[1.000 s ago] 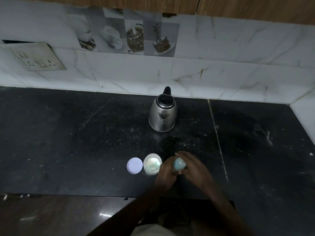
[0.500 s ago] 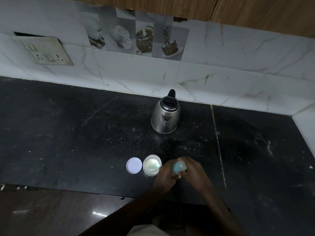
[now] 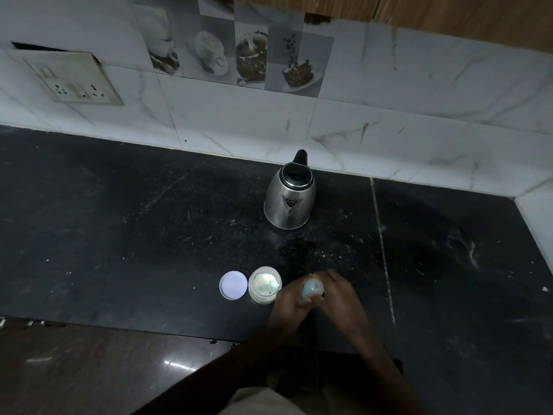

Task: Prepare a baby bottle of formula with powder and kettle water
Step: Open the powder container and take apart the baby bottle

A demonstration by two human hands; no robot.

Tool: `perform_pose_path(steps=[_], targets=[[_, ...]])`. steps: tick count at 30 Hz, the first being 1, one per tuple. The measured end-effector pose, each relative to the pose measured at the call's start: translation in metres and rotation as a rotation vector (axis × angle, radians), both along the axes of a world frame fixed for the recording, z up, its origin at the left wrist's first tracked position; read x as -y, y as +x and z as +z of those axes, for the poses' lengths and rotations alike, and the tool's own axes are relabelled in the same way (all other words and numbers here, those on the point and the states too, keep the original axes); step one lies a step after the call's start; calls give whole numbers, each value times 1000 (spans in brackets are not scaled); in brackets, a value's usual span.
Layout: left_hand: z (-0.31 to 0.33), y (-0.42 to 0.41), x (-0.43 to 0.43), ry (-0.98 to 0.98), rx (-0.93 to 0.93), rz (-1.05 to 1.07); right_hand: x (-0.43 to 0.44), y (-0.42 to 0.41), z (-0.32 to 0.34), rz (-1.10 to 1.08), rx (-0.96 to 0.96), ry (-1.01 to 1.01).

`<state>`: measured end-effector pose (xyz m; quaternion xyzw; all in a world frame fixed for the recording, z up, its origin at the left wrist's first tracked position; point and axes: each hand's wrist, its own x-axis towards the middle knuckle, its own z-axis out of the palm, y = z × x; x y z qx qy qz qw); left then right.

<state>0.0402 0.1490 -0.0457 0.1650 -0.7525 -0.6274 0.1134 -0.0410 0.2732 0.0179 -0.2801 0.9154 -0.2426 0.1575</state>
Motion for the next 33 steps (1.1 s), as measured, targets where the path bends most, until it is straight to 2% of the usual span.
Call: perform_pose_path(steps=[12, 17, 20, 23, 26, 29, 31, 33], targets=[[1, 1, -6, -85, 31, 19, -13, -21, 4, 299, 3, -87], [2, 2, -3, -92, 26, 16, -5, 1, 2, 141, -74, 62], [2, 1, -4, -75, 46, -4, -1, -4, 2, 230, -135, 65], [7, 4, -4, -62, 38, 13, -8, -23, 3, 414, -71, -24], [19, 3, -3, -56, 39, -29, -14, -27, 5, 451, 23, -28], [24, 1, -1, -19, 10, -43, -18, -32, 12, 408, 18, -169], [19, 1, -1, 3, 17, -50, -24, -36, 18, 330, 22, -293], [16, 3, -1, -2, 39, -62, -30, -39, 21, 219, 17, -330]])
